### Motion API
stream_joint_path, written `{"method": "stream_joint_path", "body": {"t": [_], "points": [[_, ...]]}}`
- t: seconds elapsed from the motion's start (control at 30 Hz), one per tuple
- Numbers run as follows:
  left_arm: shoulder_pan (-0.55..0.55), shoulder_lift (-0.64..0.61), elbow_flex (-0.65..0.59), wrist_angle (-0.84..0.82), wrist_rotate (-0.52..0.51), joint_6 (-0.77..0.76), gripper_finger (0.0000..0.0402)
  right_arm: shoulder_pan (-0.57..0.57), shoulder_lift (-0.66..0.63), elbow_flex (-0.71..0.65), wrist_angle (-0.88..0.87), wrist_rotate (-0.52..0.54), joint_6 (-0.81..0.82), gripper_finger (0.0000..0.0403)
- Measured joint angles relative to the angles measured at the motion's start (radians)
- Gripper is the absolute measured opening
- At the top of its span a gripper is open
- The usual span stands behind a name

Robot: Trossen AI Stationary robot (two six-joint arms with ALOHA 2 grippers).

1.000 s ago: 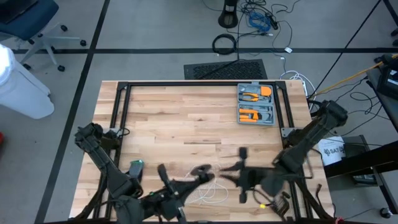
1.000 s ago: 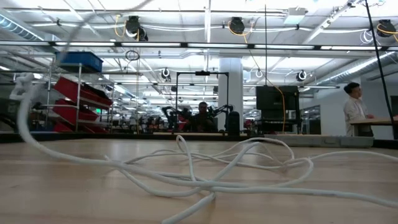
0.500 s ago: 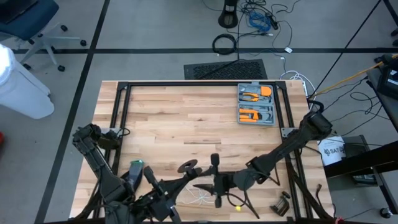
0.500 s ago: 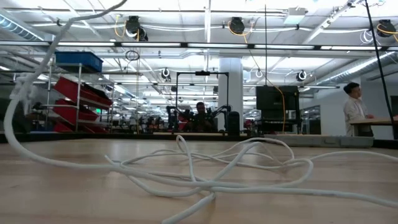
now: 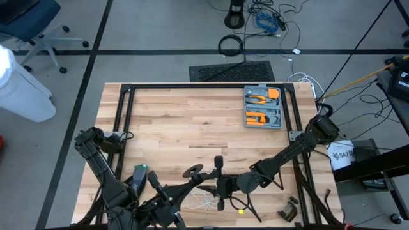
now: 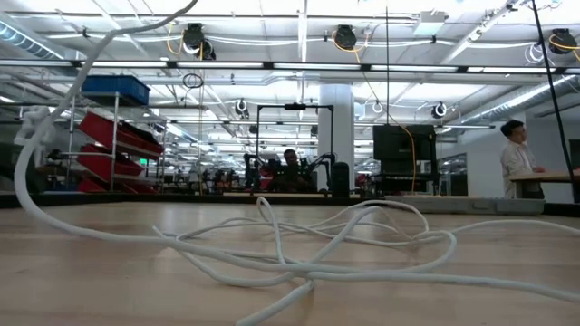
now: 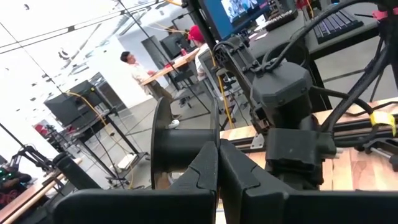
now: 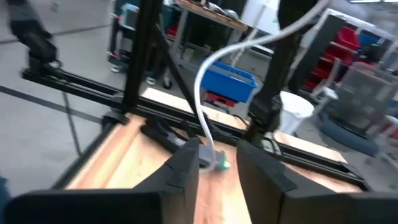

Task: Coil cords
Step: Coil the white wire onto the spool

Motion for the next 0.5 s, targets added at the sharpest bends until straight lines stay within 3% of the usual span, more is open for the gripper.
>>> {"method": "stream_joint_path", "body": {"t": [0.13,0.37,0.5], "points": [[0.001,0.000,0.000,0.000,0.004,0.000,0.0001,-0.019,0.000,0.000,0.004,-0.074,0.034,0.0065],[0.001,0.000,0.000,-0.001,0.014,-0.001,0.0001,-0.025,0.000,0.000,0.005,-0.067,0.040,0.0008],[0.001,0.000,0.000,-0.002,0.014,0.000,0.0001,-0.024,-0.001,0.000,-0.009,-0.057,0.039,0.0003]]}}
